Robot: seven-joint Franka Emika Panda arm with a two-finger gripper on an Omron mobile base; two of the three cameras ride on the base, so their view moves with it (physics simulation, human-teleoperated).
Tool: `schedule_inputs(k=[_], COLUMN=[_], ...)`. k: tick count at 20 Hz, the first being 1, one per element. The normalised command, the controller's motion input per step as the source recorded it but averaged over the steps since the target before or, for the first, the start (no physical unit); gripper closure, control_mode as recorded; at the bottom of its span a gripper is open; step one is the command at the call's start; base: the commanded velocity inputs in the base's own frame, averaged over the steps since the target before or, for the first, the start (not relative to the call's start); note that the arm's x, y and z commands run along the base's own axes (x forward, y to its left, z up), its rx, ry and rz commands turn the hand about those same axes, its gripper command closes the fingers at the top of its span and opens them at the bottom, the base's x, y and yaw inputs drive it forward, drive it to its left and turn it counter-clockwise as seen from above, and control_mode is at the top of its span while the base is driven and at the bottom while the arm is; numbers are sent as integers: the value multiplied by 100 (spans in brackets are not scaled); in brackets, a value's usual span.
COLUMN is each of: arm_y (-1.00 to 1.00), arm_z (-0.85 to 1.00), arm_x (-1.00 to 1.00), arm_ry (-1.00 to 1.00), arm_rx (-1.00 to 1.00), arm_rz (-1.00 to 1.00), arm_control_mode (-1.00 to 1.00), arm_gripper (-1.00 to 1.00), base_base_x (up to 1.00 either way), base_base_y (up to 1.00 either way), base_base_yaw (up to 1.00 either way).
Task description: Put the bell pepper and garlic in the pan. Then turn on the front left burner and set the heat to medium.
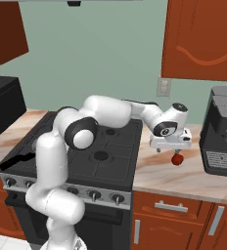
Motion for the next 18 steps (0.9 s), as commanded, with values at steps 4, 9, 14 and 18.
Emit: schedule_inputs(k=[4,9,14,18], arm_y=[-33,-24,-4,0], arm_z=[-4,-21,-6,0], arm_x=[0,6,4,6], arm_ry=[0,0,0,0], arm_rx=[0,0,0,0], arm_rz=[0,0,0,0], arm_control_mode=[-100,-100,-100,-100], arm_gripper=[-100,-100,-100,-100], base_base_x=[0,0,0,0], base_base_y=[0,0,0,0], base_base_yaw=[0,0,0,0])
